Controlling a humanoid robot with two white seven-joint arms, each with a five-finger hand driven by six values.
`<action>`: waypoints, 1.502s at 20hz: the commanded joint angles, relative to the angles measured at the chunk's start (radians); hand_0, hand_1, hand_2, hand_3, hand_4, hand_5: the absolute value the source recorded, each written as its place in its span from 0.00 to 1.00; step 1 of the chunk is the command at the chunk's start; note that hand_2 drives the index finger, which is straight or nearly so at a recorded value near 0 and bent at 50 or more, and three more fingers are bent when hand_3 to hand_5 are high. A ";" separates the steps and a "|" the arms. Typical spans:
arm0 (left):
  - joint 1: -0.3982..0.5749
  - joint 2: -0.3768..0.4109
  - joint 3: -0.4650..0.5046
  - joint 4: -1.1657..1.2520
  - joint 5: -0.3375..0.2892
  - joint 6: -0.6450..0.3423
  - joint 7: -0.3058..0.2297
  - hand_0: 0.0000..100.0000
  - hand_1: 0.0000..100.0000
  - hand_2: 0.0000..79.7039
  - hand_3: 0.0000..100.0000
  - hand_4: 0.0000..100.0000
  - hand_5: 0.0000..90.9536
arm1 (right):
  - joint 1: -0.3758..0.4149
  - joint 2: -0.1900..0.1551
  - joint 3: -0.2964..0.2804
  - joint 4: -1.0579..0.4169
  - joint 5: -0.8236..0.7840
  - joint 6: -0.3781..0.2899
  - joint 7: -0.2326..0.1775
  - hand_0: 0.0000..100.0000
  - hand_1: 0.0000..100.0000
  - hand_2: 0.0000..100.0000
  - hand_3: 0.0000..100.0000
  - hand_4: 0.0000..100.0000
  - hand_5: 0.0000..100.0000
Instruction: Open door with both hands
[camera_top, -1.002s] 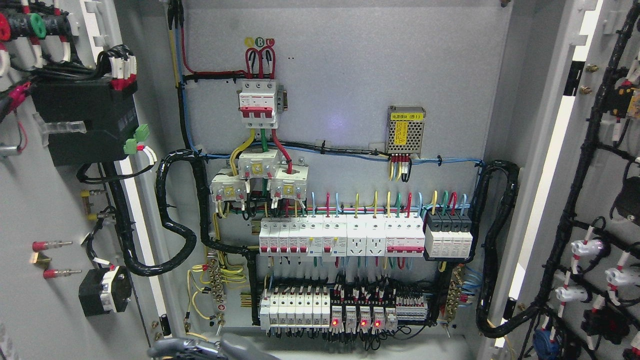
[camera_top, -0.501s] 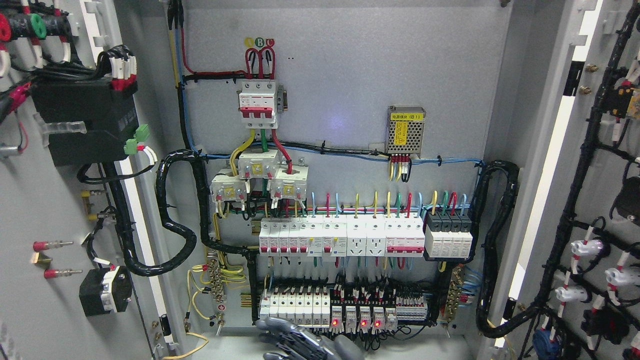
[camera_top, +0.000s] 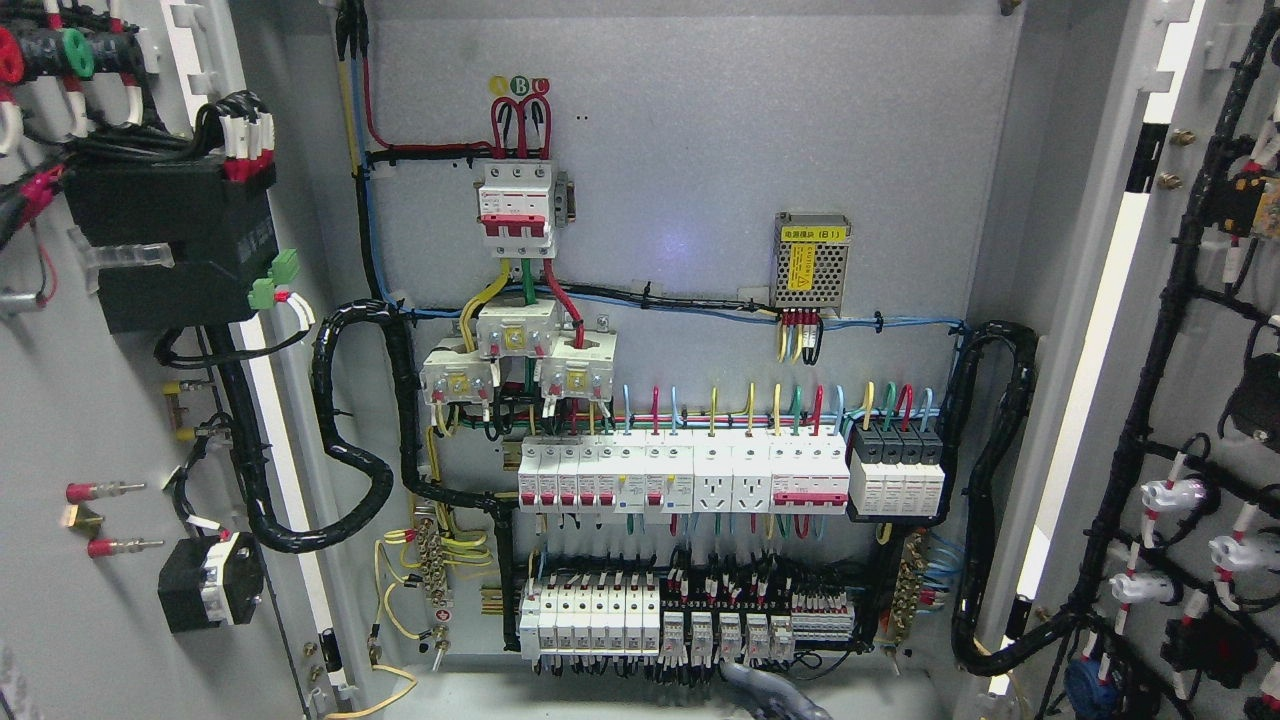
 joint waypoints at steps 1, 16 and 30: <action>0.008 0.037 0.054 -0.571 0.004 -0.418 -0.001 0.00 0.00 0.00 0.00 0.00 0.00 | 0.144 -0.098 -0.299 -0.135 -0.006 -0.078 -0.007 0.00 0.00 0.00 0.00 0.00 0.00; -0.304 -0.084 0.268 -0.766 0.007 -0.568 -0.001 0.00 0.00 0.00 0.00 0.00 0.00 | 0.213 -0.112 -0.483 -0.311 -0.242 -0.110 -0.010 0.00 0.00 0.00 0.00 0.00 0.00; -0.110 -0.013 0.409 -0.774 0.047 -0.717 0.002 0.00 0.00 0.00 0.00 0.00 0.00 | 0.230 -0.132 -0.483 -0.264 -0.247 -0.100 -0.010 0.00 0.00 0.00 0.00 0.00 0.00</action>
